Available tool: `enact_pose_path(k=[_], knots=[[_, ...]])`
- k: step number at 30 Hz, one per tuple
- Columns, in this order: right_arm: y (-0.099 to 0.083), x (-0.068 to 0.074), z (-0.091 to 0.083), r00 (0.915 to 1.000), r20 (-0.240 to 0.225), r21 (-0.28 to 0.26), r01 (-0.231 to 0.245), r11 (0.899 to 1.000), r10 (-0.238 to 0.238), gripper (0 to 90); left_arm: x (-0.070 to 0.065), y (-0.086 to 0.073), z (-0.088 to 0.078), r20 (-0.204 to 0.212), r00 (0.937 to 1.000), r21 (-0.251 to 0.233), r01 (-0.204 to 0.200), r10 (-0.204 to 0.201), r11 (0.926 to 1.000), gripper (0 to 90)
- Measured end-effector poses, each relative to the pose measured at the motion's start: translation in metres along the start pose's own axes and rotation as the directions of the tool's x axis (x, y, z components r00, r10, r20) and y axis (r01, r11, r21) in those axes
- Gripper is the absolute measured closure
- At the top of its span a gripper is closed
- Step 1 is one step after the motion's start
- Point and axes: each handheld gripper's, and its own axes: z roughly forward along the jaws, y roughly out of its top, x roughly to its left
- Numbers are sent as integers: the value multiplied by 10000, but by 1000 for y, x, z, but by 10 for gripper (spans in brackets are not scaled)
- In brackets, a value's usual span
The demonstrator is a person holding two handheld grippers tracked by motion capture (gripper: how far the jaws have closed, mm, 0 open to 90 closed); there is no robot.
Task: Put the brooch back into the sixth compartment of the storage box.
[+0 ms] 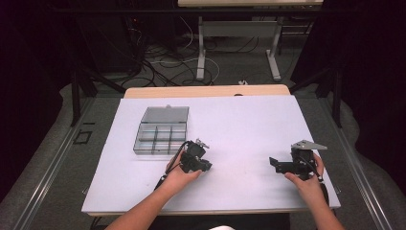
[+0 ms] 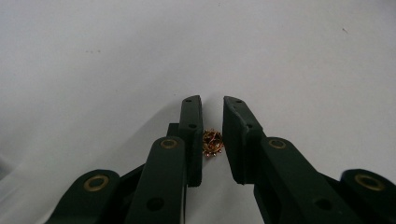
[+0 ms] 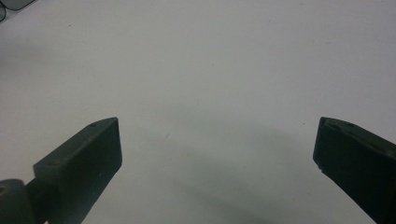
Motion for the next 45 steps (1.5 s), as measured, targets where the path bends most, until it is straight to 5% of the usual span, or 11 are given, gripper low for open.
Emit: enact_pose_path(k=[45], knots=[[0, -2, 0, 10000, 41, -20, 67, 10000, -67, 14, 4, 0, -7, -49, 9996, -536, 275, -278, 9982, 805]])
